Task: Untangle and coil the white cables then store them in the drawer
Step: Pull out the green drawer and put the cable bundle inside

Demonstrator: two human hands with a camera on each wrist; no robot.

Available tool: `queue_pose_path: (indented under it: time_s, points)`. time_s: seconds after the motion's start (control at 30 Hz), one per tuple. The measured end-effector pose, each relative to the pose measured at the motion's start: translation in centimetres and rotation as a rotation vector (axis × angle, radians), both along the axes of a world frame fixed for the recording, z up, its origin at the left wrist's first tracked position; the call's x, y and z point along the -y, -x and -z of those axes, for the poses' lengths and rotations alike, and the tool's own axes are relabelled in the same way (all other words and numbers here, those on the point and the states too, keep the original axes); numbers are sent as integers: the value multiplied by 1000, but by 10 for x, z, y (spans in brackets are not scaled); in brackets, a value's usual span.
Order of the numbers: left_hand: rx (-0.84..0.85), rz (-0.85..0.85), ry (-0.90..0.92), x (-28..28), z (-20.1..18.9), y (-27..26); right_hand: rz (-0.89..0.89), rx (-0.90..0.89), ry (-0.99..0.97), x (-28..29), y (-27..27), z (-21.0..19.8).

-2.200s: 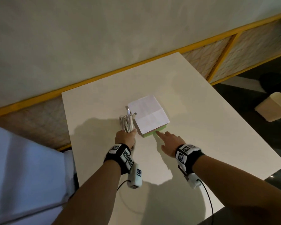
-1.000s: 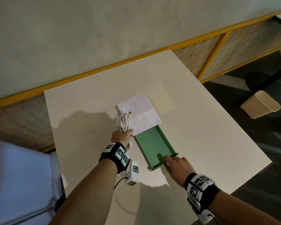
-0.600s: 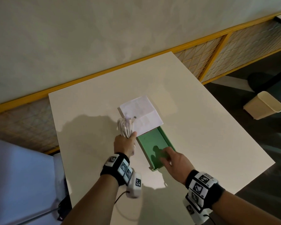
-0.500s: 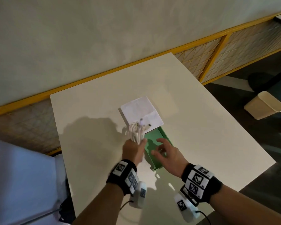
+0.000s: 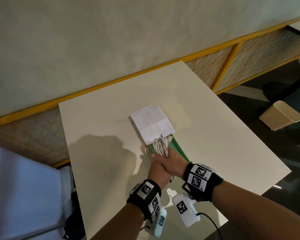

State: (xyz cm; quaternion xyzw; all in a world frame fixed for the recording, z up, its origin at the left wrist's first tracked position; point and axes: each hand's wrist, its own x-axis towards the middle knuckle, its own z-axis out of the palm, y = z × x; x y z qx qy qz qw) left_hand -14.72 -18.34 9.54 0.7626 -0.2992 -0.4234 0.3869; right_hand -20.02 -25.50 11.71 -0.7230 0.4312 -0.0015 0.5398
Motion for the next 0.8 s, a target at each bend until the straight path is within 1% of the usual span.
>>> queue_pose_path:
  time_s: [0.1,0.2,0.23,0.33,0.4,0.43,0.5,0.57,0.63,0.67,0.73,0.8]
  points:
    - [0,80,-37,5,-2,3,2,-74,63,3,0,11]
    - [-38,178,-65,4,7,2,36,-124,99,4,0,17]
    - [-49,229,-83,5,9,1,49,-131,111,4,1,18]
    - [-13,409,-154,4,15,-9,63,-187,162,4,3,22]
    - [-46,485,-174,1,17,-17,98,-205,188,10,2,25]
    - [-82,491,-177,-1,17,-21,120,-223,194,14,3,26]
    - [-98,416,-166,-5,22,-29,127,-284,230,24,3,24]
    - [-17,291,-171,-8,28,-38,77,-390,278,31,3,27]
    - [122,196,-159,-8,32,-46,-40,-535,355,34,4,31]
    - [166,163,-142,-7,32,-51,-112,-607,397,34,4,33]
    - [208,146,-115,-6,30,-57,-244,-722,441,36,6,37]
    - [244,146,-83,-3,29,-63,-330,-778,459,39,6,39]
